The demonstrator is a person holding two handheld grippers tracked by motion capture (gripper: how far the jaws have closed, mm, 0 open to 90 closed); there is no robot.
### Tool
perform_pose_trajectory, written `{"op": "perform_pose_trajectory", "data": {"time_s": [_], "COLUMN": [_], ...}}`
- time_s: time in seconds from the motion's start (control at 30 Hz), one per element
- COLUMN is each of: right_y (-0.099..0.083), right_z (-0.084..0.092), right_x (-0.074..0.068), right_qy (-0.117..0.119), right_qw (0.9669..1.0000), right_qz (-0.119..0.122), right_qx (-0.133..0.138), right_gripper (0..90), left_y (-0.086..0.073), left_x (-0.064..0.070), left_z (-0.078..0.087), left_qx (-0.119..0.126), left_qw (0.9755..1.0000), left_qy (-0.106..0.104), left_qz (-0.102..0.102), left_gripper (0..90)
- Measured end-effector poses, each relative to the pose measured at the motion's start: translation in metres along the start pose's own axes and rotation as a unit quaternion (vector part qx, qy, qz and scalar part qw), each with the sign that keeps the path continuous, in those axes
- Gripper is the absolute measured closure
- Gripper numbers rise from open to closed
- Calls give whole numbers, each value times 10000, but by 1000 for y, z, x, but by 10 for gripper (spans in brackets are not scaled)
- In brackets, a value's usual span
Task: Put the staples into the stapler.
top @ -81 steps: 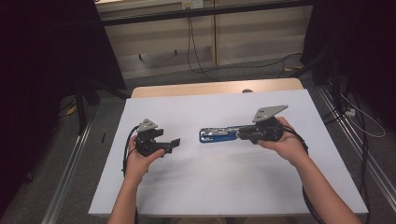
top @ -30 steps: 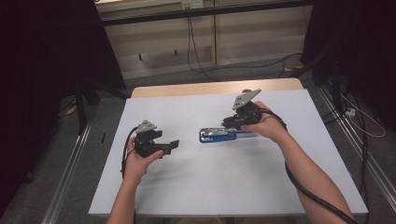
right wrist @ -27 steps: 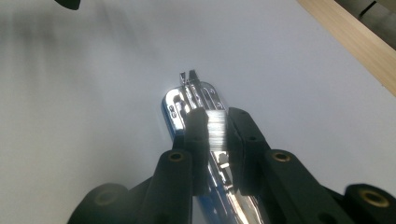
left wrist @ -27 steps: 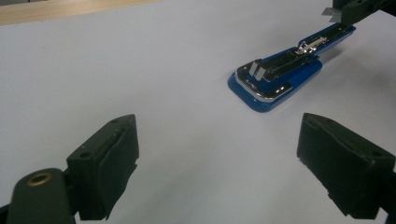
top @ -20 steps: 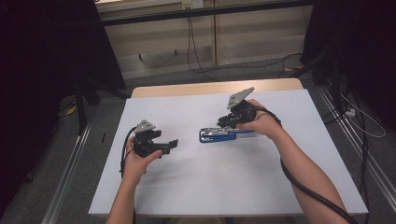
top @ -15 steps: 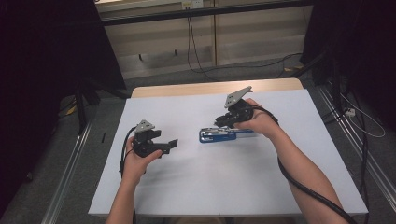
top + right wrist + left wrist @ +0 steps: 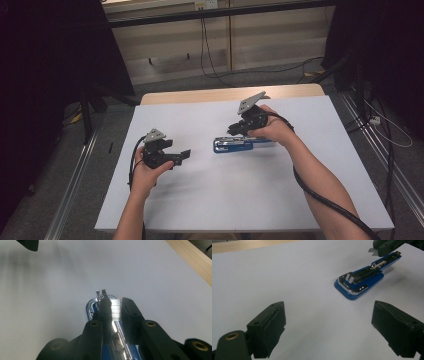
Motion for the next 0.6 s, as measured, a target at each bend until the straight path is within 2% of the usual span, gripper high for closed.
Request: {"op": "perform_pose_trajectory", "data": {"time_s": [0.33, 0.6], "right_y": [2, 0], "right_z": [-8, -14], "right_x": [2, 7], "right_qy": [131, 141], "right_qw": [9999, 9998], "right_qz": [87, 115], "right_qx": [-4, -65], "right_gripper": [793, 793], "left_y": [-1, -1], "left_x": [0, -1], "left_z": [0, 0], "left_qx": [-15, -34], "left_qw": [10000, 10000], "left_qy": [7, 22], "left_qz": [29, 8], "left_gripper": [123, 123]}}
Point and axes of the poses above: each handheld gripper's, and its own axes: z roughly backward along the jaws, y roughly out of its top, x roughly to its right, the point moved 2 cm from there along -z, roughly forward along the jaws, and after that the axes turned 9 degrees about y, right-handed, at the moved point
